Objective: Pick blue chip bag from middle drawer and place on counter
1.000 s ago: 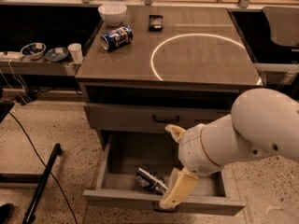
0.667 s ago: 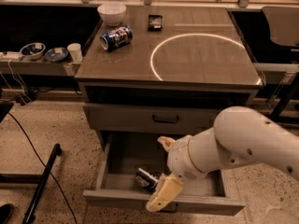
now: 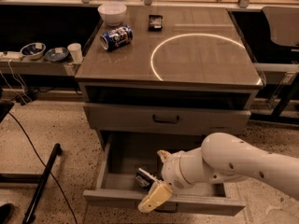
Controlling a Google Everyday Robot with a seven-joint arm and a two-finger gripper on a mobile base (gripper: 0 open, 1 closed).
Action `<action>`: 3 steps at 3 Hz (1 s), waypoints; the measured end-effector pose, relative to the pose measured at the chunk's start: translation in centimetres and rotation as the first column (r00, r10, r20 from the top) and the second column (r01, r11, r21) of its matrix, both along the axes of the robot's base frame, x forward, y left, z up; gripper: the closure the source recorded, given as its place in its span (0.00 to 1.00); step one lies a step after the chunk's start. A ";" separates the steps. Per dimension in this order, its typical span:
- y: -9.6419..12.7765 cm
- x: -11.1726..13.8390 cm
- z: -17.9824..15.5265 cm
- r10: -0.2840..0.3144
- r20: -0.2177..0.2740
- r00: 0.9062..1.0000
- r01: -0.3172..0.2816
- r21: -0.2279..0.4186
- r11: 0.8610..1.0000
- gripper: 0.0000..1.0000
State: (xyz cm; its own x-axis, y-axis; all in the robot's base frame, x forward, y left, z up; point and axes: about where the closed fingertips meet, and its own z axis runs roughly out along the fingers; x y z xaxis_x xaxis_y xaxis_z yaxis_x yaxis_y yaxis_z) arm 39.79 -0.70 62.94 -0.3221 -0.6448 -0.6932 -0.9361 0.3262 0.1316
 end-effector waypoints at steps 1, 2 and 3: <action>-0.3 1.2 -0.6 -0.010 0.054 0.998 0.007 0.059 0.998 0.00; -1.2 4.0 -1.8 -0.086 0.177 0.980 0.054 0.180 0.982 0.00; -1.9 6.4 -4.6 -0.158 0.264 0.952 0.101 0.219 0.971 0.00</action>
Offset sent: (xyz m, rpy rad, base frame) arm 0.0799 -0.0354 -0.0593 0.3615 -0.4171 -0.1620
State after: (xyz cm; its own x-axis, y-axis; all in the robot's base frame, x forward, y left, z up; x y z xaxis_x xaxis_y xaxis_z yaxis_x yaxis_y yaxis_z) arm 46.21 -2.57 58.30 -0.1701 -0.4491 -0.8772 -0.8962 0.4407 -0.0518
